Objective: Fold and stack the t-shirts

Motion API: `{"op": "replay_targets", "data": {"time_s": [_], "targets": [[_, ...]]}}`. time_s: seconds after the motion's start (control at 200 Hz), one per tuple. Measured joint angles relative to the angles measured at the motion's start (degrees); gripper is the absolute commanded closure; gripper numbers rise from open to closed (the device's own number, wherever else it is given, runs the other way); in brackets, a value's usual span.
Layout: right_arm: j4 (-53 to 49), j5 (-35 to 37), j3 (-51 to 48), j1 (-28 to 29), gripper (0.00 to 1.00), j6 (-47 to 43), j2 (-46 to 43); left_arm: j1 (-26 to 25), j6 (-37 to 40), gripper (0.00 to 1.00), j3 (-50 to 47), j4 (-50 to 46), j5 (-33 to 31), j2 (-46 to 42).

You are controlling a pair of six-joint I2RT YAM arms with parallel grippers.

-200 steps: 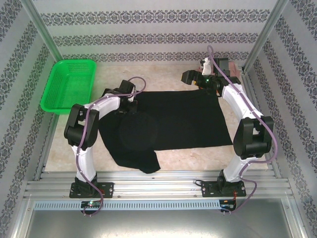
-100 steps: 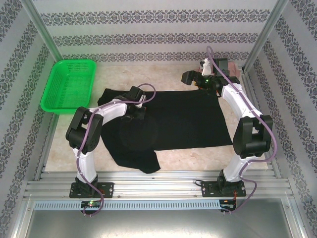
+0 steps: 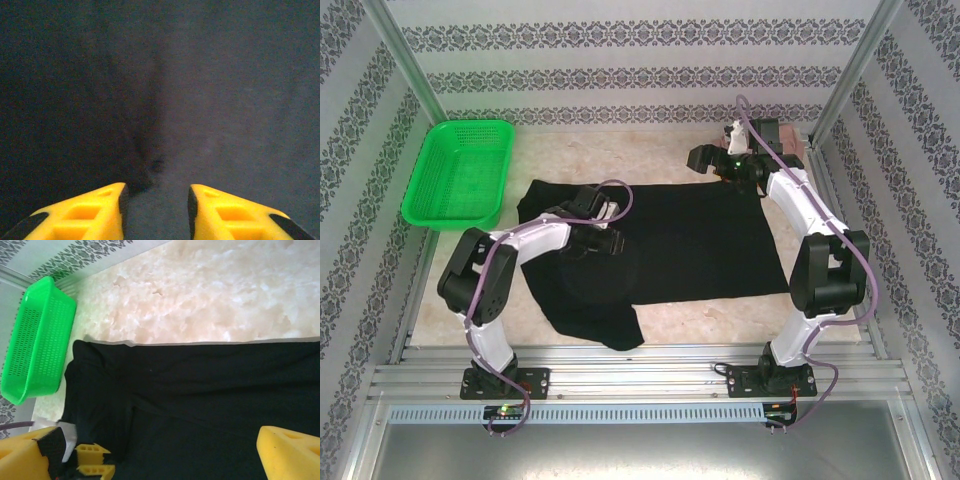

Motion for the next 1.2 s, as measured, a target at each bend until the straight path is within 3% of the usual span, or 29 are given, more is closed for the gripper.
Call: {"op": "replay_targets", "data": {"time_s": [0.205, 0.4, 0.565, 0.724, 0.999, 1.199], "targets": [[-1.09, 1.14, 0.00, -0.76, 0.02, 0.79, 1.70, -1.42, -1.95, 0.32, -1.20, 1.20, 6.10, -5.22], [-6.23, 4.44, 2.64, -0.72, 0.02, 0.98, 4.63, 2.86, -9.07, 0.26, -1.29, -0.26, 0.48, -7.52], [-11.78, 8.90, 5.35, 0.26, 0.02, 0.98, 9.33, 9.53, -15.08, 0.29, 4.74, -6.01, -7.74, -2.56], [-14.45, 11.58, 4.76, 2.43, 0.02, 2.45, 12.68, 10.86, -18.34, 0.29, 6.84, -8.68, -13.42, 3.76], [-14.62, 12.46, 2.71, 3.89, 0.02, 6.49, 15.61, 13.88, -20.39, 0.30, 11.50, -10.43, -17.62, 11.10], [-13.86, 12.92, 3.32, 3.87, 0.02, 7.91, 17.90, 15.89, -18.58, 0.30, 22.05, -10.16, -18.25, 18.34]]}}
